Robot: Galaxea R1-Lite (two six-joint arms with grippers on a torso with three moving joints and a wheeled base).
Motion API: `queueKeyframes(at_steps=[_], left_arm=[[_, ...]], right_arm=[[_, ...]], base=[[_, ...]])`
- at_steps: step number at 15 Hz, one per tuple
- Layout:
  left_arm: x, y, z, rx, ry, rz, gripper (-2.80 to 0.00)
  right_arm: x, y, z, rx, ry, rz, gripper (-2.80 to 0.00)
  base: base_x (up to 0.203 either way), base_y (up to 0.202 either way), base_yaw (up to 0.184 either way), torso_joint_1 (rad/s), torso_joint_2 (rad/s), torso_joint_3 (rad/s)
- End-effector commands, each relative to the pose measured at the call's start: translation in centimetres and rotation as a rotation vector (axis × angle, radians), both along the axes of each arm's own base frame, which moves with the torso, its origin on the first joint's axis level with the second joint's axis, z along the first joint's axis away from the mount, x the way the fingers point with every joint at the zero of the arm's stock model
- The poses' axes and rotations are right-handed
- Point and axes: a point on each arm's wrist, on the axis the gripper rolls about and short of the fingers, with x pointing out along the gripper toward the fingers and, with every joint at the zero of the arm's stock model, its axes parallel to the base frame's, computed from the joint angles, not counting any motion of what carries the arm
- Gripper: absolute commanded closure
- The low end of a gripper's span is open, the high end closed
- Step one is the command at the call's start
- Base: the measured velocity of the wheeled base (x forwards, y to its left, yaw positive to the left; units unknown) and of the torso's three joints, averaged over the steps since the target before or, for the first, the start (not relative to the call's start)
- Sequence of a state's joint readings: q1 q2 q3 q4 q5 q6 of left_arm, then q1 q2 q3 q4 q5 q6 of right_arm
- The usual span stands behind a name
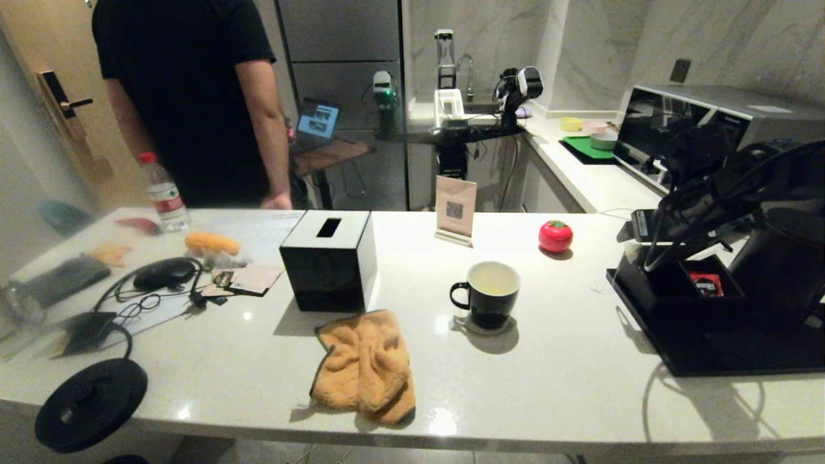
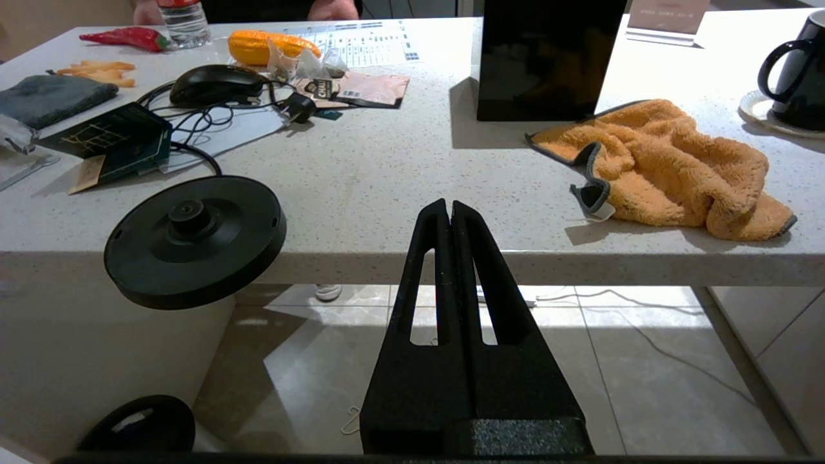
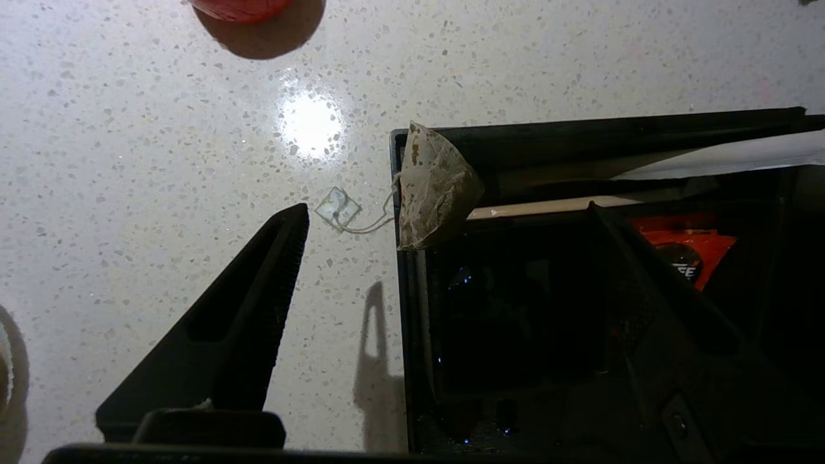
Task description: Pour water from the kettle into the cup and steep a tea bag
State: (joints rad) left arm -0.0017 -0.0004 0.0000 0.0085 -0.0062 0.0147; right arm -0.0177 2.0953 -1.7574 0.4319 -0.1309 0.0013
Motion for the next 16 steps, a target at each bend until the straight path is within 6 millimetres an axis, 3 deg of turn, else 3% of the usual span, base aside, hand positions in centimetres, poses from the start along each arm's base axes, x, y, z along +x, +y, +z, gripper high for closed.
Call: queueKeyframes(at_steps=[1,15,16], left_arm=[[0.0,0.0,0.0,-0.001,0.001,0.000,0.00],[0.0,0.0,0.0,-0.001,0.001,0.000,0.00],[0.0,0.0,0.0,0.000,0.001,0.000,0.00]], right_arm=[[0.2,0.0,-0.6,-0.002,0.017,-0.002,-2.80],[1.1,0.1,-2.2,0.016,0.040,-0.050,-2.80],[1.1,0.1,-2.3,0.015,0.042,-0.051,0.00]], base=[[0.000,0.000,0.000,0.000,0.00,0.000],[0.000,0.000,0.000,0.000,0.00,0.000],[0.000,0.000,0.000,0.000,0.00,0.000]])
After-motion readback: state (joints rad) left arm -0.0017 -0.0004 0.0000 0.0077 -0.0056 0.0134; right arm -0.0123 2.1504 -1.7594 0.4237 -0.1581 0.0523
